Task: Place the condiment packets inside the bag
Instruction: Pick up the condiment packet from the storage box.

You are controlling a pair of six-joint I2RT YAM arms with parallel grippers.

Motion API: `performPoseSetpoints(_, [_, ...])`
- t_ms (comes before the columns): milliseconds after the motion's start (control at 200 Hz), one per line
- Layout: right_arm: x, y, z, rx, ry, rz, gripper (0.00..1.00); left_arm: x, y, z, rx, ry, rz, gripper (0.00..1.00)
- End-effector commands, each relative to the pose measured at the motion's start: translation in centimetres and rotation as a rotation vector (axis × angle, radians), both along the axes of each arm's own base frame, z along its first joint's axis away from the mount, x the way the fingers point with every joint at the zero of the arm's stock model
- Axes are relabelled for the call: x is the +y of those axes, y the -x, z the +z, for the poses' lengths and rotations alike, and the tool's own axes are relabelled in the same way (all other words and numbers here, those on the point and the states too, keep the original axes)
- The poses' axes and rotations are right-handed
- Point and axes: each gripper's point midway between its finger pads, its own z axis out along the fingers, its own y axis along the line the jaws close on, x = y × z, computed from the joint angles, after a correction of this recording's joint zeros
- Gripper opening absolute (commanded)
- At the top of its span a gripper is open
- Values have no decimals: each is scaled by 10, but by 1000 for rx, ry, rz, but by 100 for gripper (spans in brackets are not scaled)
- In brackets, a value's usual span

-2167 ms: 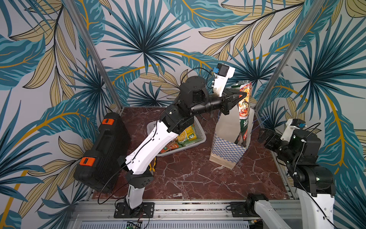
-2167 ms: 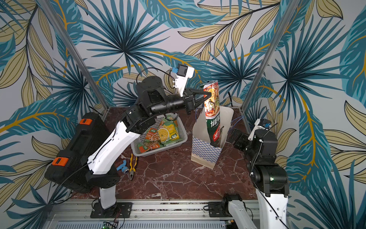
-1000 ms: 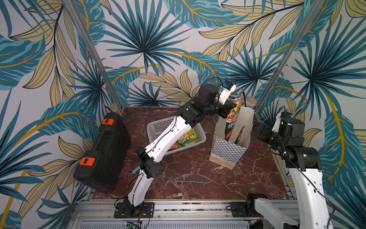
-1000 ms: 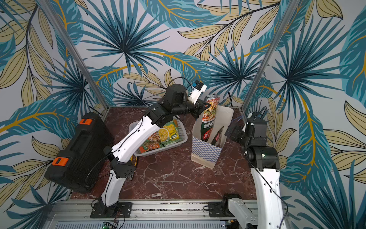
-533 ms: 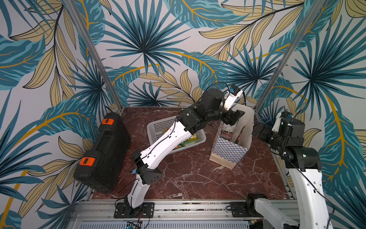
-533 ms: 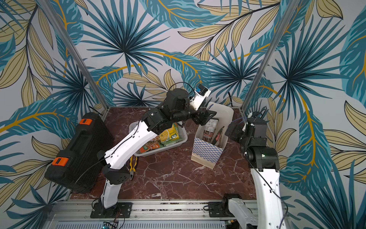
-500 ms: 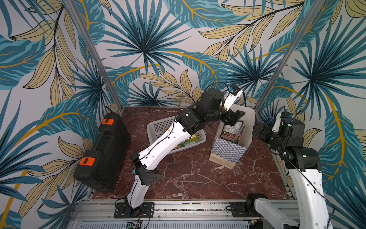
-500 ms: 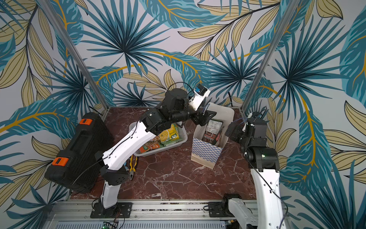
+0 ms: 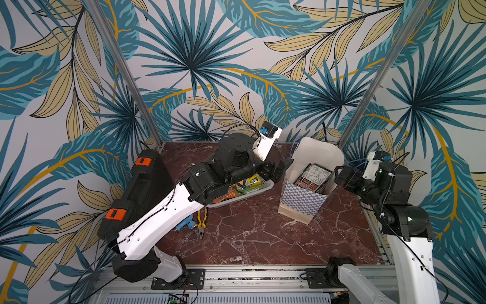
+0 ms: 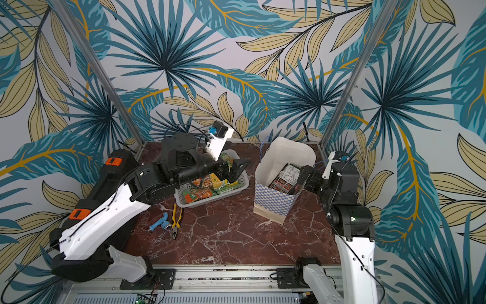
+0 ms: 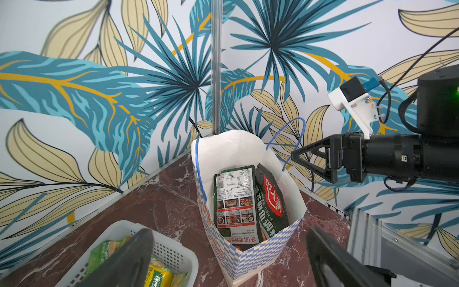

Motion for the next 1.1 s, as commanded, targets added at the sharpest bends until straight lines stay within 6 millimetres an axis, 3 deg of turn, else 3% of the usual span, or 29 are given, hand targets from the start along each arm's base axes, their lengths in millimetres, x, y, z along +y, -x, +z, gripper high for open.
performPoseSetpoints(0, [12,5,4,-38,-40,53,99,25,-2,-13,10,7,98,100])
performPoseSetpoints(165, [21,19,8,-76,-65,97,100,52,2,-48,65,-40,179,100])
performPoseSetpoints(451, [38,42,6,-129,-60,198,100,87,-5,-129,237,-108,321,100])
performPoseSetpoints(626, [51,45,-8,-118,-105,260,100,104,-27,-178,365,-91,370,100])
performPoseSetpoints(816, [59,47,-22,-90,-134,299,99,88,-46,-223,474,-140,297,100])
performPoseSetpoints(1097, [56,48,-44,-34,-121,290,99,66,-69,-274,567,-280,254,83])
